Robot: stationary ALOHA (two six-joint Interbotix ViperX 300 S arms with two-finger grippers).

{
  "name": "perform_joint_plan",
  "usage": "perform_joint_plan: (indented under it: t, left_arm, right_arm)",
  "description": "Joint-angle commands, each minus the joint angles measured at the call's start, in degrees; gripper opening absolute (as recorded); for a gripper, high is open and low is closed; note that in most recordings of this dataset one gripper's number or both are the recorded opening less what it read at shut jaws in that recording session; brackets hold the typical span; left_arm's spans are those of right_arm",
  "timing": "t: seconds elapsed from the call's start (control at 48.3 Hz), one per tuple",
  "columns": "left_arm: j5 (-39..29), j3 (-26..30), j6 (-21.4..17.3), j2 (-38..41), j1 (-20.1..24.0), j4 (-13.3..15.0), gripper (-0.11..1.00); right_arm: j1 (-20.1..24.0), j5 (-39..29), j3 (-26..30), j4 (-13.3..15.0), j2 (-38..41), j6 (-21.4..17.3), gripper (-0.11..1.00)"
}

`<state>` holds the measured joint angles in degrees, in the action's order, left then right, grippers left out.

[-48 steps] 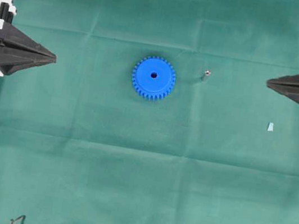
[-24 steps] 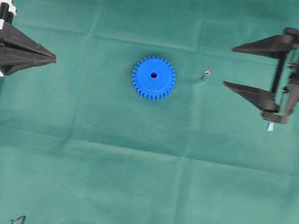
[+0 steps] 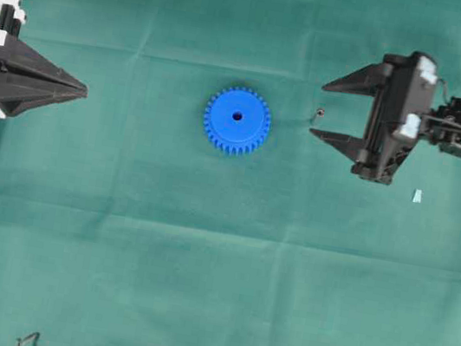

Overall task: Insert the shaft into the center hole of the gear.
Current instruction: 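Move the right gripper left toward the silver shaft beside the gear, then lower the right gripper and close it on the silver shaft upright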

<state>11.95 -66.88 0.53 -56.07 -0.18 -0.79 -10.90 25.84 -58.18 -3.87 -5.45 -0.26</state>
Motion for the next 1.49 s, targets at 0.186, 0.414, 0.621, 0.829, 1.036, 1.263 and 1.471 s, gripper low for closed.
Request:
perform_joint_plan:
  t: [0.186,0.414,0.621,0.829,1.036,1.263,1.471]
  left_arm:
    - [-0.09,1.32,-0.09,0.44,-0.09,-0.18,0.00]
    - [-0.09,1.32,-0.09,0.26,-0.09,-0.18,0.00]
    - [-0.09,1.41,-0.09,0.35,-0.09,-0.18,0.00]
    - [-0.09,1.32,0.00,0.26,-0.09,-0.18,0.00]
    - [-0.26,1.41,0.00,0.26,-0.09,-0.18,0.00]
    - [-0.79,1.41,0.00,0.26,-0.09,-0.18,0.00]
    - [-1.32,1.41,0.18,0.26,-0.09,-0.18,0.00]
  right_arm:
    - [-1.32,2.99,1.05,-1.76,5.63,-0.09,0.87]
    - [-1.41,3.60,0.26,-1.85,6.24,-0.09,0.85]
    - [-1.41,3.69,-0.18,-1.85,6.24,-0.09,0.68]
    - [-1.41,3.69,0.00,-1.67,6.24,0.00,0.24]
    - [-1.41,3.52,-0.18,-1.67,6.33,-0.09,0.17]
    - [-1.41,3.16,0.18,-1.67,6.15,-0.09,0.17]
    - [-1.41,-4.66,1.85,-1.76,1.32,-0.26,0.17]
